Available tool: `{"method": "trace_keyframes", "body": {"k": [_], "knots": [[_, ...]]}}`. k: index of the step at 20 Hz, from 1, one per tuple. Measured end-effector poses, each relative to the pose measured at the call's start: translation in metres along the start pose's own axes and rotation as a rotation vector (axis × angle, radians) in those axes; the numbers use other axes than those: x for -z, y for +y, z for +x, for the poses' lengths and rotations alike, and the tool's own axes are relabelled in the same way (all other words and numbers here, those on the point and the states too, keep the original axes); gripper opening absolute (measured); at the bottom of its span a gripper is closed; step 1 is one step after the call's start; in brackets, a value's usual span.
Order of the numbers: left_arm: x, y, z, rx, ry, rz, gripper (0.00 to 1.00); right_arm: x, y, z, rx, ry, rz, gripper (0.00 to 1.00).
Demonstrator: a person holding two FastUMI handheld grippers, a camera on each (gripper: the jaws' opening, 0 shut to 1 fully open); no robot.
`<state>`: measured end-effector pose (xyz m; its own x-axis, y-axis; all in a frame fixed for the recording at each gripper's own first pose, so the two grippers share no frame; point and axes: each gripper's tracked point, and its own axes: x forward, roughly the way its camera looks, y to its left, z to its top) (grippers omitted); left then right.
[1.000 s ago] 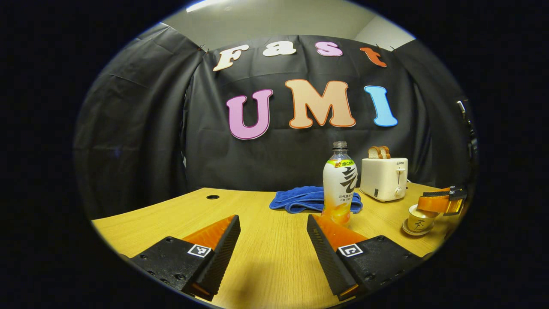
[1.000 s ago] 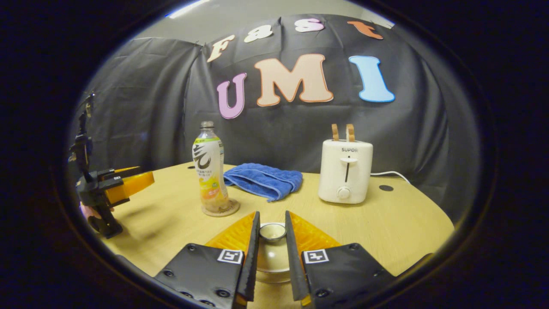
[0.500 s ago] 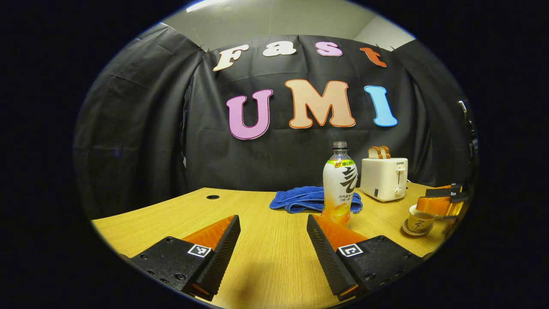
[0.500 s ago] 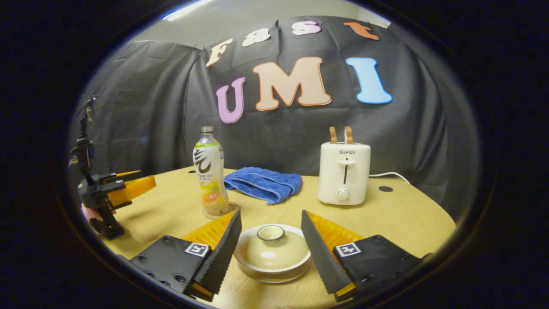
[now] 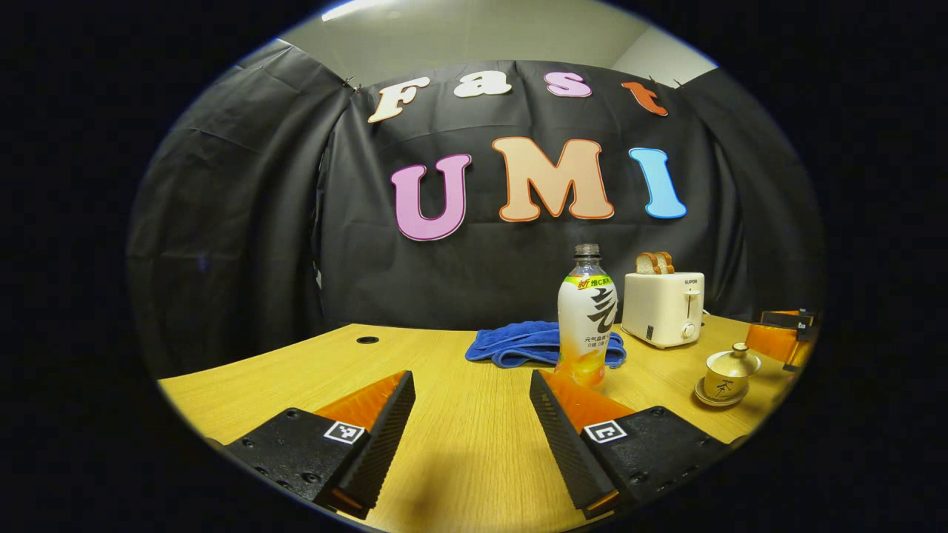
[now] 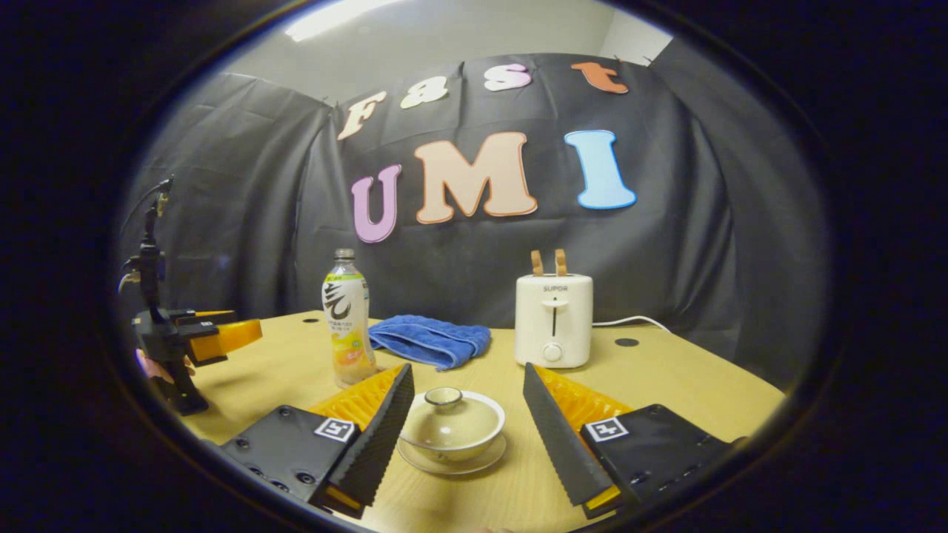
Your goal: Open the teacup lid with one hand, grasp the water bottle and pour water into the teacup with the other hand; after pouring, place the water bottle on the coaster and then close the teacup lid.
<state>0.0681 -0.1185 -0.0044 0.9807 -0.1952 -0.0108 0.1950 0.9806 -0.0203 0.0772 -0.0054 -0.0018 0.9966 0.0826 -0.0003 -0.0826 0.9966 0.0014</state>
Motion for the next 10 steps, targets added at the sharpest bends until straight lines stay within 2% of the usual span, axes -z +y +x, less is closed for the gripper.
{"method": "trace_keyframes", "body": {"k": [6, 10], "knots": [[-0.001, 0.005, -0.012, -0.033, -0.001, 0.002, 0.91, -0.001, -0.035, -0.028, 0.145, -0.008, -0.002, 0.99], [-0.002, 0.004, -0.024, -0.052, -0.004, 0.004, 0.91, -0.002, -0.044, -0.034, 0.186, -0.01, -0.002, 0.99]]}}
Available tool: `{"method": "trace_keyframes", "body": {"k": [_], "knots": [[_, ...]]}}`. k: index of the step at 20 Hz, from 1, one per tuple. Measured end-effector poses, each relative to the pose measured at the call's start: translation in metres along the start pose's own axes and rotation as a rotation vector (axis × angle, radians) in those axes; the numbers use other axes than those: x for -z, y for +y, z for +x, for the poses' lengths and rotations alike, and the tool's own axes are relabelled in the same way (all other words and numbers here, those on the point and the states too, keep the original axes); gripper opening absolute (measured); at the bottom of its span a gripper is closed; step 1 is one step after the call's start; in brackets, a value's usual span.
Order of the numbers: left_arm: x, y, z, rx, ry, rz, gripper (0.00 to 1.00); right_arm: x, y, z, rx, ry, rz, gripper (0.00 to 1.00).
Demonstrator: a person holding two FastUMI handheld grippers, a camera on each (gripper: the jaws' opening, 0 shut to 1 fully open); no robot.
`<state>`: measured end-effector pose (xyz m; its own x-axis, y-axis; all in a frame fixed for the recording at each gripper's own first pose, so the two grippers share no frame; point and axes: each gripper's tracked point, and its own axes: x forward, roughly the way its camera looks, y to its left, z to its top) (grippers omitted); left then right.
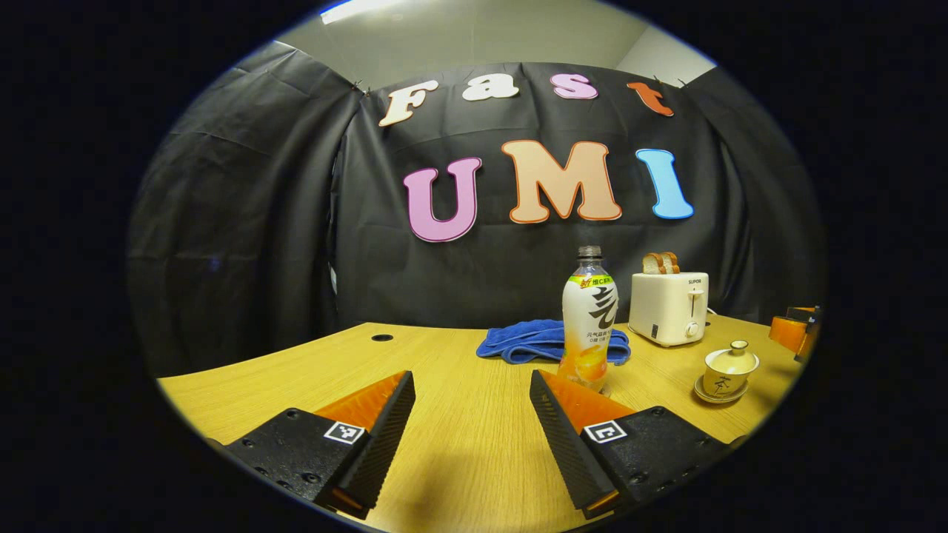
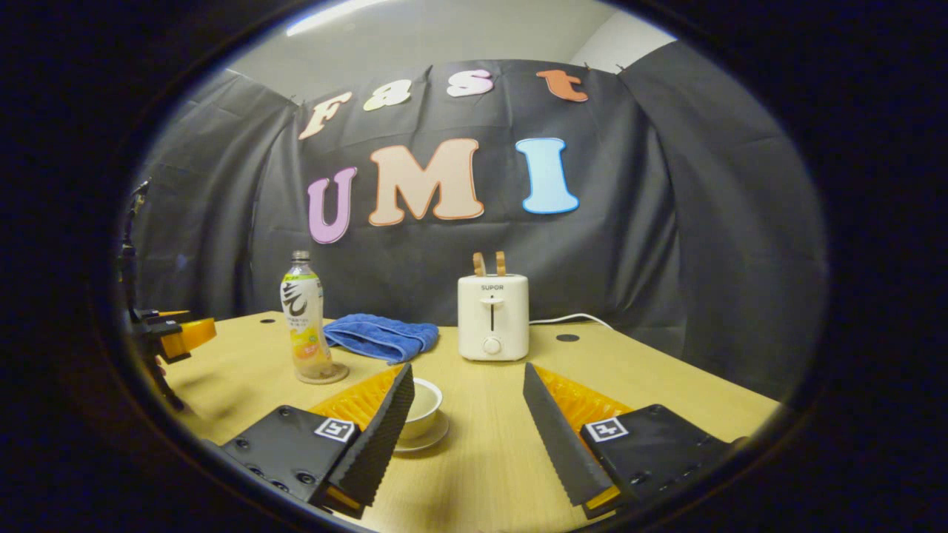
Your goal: Open the teacup lid with one hand, grasp the water bottle and pour water into the teacup with the other hand; after pouring, place the water bottle on the coaster and then close the teacup lid.
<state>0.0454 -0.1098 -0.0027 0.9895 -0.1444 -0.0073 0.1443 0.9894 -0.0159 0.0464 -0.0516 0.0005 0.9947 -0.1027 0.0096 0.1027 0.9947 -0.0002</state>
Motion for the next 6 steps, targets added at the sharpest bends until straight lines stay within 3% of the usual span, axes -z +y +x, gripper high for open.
{"method": "trace_keyframes", "body": {"k": [6], "knots": [[0.0, 0.0009, -0.0018, -0.003, 0.001, 0.0, 0.91, 0.0001, -0.0015, -0.0007, 0.008, 0.001, -0.001, 0.96]]}}
